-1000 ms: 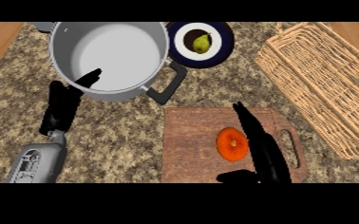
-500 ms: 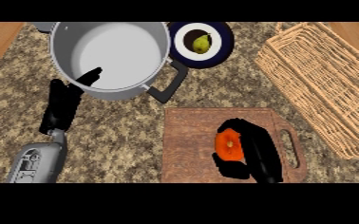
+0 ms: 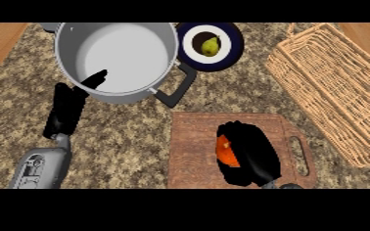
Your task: Pick the squash from the cutting board and place it in the basket
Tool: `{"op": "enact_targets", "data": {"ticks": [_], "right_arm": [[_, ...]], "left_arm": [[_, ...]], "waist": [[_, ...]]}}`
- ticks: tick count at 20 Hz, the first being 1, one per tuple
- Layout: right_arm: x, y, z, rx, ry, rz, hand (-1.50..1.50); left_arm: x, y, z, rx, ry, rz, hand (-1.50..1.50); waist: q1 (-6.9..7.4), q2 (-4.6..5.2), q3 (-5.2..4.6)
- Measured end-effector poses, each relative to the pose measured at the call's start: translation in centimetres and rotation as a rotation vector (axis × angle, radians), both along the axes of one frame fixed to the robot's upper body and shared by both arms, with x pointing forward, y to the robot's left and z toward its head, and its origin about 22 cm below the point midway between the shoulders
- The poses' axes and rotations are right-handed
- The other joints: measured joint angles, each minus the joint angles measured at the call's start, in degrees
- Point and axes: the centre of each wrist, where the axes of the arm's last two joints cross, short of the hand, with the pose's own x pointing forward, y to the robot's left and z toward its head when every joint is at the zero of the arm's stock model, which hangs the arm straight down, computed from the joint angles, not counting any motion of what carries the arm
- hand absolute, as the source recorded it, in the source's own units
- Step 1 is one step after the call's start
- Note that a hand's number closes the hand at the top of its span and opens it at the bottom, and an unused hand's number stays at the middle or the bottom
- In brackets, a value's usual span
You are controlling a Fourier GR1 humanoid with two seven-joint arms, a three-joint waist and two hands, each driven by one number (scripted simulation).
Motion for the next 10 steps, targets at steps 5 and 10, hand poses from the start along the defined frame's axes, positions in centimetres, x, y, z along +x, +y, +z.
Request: {"op": "enact_targets", "data": {"ticks": [5, 10], "right_arm": [[-0.9, 1.4, 1.7, -0.146, -0.014, 0.123, 1.50], [-2.4, 1.8, 4.5, 0.027, 0.036, 0.143, 1.50]], "left_arm": [[-0.3, 0.1, -0.2, -0.001, 0.011, 0.006, 0.00], [-0.3, 1.3, -0.7, 0.002, 0.007, 0.019, 0.00]], "waist": [[-0.54, 0.22, 0.23], [-1.23, 0.50, 0.39]]}}
